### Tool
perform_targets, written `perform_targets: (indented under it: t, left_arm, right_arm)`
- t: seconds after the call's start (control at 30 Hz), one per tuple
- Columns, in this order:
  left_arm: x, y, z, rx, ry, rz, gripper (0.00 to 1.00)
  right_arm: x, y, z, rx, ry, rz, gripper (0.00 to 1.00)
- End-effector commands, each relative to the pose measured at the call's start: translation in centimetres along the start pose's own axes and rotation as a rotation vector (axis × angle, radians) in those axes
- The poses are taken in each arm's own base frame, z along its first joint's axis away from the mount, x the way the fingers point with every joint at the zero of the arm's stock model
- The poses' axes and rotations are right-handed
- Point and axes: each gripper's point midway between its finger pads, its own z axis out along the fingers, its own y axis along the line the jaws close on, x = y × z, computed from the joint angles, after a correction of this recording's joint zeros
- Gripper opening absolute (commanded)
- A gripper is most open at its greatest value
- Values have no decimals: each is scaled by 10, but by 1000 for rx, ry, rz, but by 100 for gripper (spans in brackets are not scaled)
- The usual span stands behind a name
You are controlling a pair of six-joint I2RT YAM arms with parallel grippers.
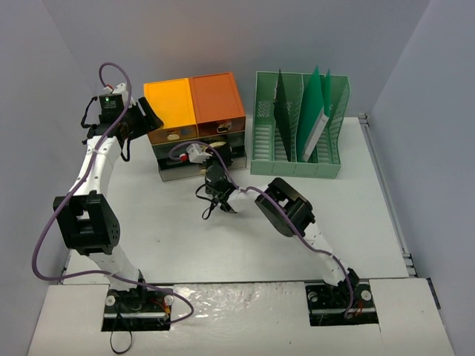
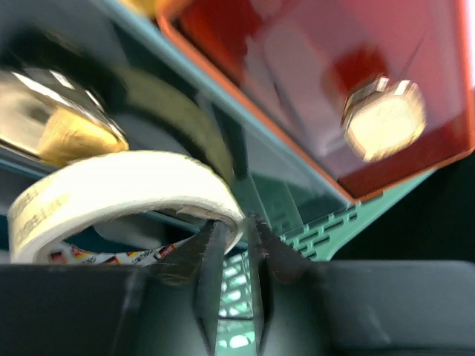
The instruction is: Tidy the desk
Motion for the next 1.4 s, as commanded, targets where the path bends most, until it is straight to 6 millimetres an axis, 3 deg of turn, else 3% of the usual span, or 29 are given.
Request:
perform_targets:
  t: [0.0,0.2,0.4,0.57,0.73,0.93,1.13,1.23,1.37]
  left_arm:
    - [73,29,7,-112,258,-6,60]
    - [75,30,6,-115,260,-7,60]
    - [75,29,5,-115,256,-8,60]
    - [79,32,4,-121,265,-5,60]
    - [81,32,4,-121,265,-5,60]
    - [83,32,4,-119,263,-13,60]
    - [81,30,4,-112,255,-19,60]
    - [80,29,4,-107,252,-23,60]
    - [80,28,2,-104,252,-21,60]
  right_arm:
    - [-21,-74,6,210,-17,297,20]
    - [-26,-76,-6,200,5,355,30]
    - [-42,-80,-12,162,29,438,48]
    - [-58,-96,-12,152,32,532,66]
    - [-88,-111,-6,110,36,603,78]
    - [-98,-128,1,115,78,608,81]
    - [-107,-162,8,174,136,655,80]
    - [-99,-170,12,200,168,649,80]
    - [-82,-165,18,200,228,655,80]
